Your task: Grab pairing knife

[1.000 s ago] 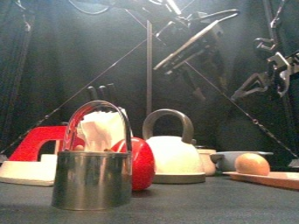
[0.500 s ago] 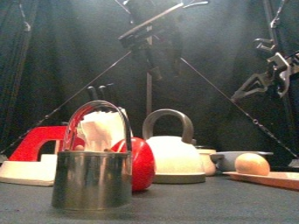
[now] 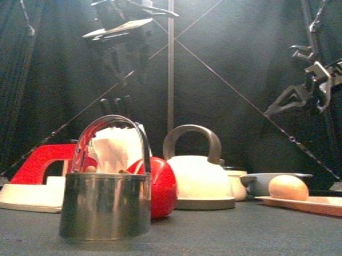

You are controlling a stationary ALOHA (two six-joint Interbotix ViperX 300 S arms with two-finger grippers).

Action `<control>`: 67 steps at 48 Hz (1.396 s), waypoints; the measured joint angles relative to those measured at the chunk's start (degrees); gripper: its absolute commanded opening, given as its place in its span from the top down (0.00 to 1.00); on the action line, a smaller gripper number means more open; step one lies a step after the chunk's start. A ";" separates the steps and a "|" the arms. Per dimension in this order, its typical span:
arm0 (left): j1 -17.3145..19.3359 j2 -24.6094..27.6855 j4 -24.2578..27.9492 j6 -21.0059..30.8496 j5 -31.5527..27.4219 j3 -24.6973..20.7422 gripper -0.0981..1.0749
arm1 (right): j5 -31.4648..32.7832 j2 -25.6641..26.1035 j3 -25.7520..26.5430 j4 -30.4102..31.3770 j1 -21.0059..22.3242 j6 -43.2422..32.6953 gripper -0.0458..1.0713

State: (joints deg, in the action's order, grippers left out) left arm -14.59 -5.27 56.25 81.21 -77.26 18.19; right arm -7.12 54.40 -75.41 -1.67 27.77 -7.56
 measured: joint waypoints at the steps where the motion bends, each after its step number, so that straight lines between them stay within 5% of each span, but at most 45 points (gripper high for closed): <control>1: -0.09 -0.79 0.00 0.35 -0.35 0.79 0.15 | 0.00 -0.09 0.00 0.00 0.09 0.00 0.95; 19: 4.57 -14.85 0.18 2.02 -0.09 18.46 0.15 | 0.00 -0.70 0.00 0.18 0.09 0.00 0.95; 27: 6.59 -16.88 0.00 2.11 5.62 24.26 0.15 | 0.00 -1.32 0.09 0.26 0.18 0.00 0.95; 52: 16.79 -18.28 -3.78 2.11 24.26 30.94 0.14 | 0.00 -2.37 0.26 0.44 0.18 0.00 0.95; 67: 18.28 -18.28 -5.45 2.20 26.72 32.78 0.14 | 0.00 -2.37 0.26 0.53 0.18 0.00 0.95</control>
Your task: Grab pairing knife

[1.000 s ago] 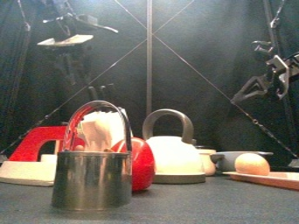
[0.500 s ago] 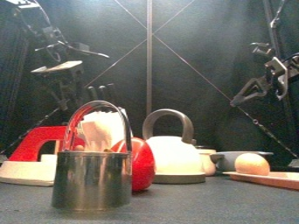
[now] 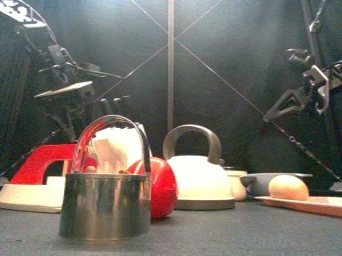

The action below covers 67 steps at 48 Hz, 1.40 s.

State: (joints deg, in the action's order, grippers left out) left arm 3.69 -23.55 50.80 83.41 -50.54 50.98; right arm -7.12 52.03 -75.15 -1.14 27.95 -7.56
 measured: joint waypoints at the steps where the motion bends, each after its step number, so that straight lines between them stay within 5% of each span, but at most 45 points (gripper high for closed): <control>1: 0.09 0.00 0.09 0.00 0.00 0.18 0.14 | 0.00 0.00 0.09 0.00 0.00 0.00 0.95; 67: 2.55 0.44 0.53 -0.09 4.66 3.34 0.16 | 0.00 -0.09 0.09 -0.09 0.00 0.00 0.95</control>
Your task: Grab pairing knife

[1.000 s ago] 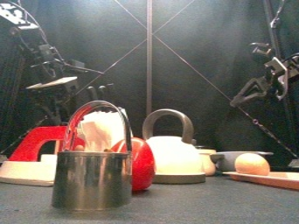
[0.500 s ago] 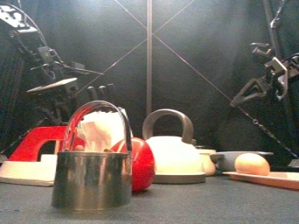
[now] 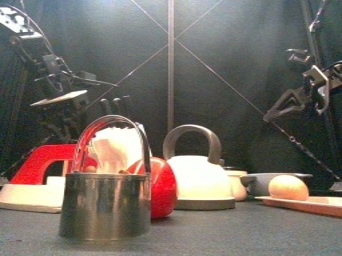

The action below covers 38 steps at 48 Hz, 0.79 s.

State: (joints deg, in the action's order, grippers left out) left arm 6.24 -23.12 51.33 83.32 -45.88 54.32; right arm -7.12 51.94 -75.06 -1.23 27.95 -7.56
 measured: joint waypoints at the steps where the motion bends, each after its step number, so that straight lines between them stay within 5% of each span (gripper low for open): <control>1: 0.09 0.09 0.00 0.00 0.00 0.09 0.16 | 0.00 0.00 0.00 0.09 0.00 0.00 0.95; 38: 0.44 0.00 0.09 0.00 -0.44 0.62 0.35 | 0.00 -0.09 0.00 0.00 0.00 0.00 0.95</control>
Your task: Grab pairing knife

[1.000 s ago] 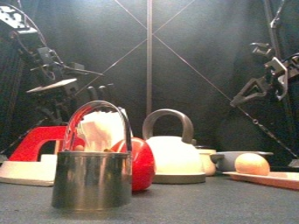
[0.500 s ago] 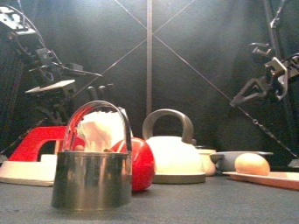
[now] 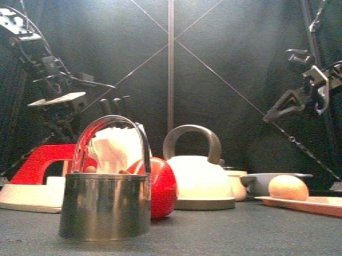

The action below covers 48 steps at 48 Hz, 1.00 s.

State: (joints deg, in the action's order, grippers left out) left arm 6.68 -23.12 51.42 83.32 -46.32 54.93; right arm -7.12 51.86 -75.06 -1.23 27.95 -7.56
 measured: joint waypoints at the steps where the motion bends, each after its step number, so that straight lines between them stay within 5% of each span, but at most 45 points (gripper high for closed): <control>1: 0.09 0.09 0.00 0.09 0.00 -0.09 0.35 | 0.00 0.00 0.00 0.00 0.00 0.00 0.95; 48: -2.37 -6.33 -0.35 0.00 2.29 -1.85 0.35 | 0.00 -0.26 0.00 0.09 0.00 0.00 0.95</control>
State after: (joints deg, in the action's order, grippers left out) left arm 4.31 -29.44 51.06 83.32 -44.03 53.09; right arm -7.12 51.59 -75.06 -1.14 27.95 -7.56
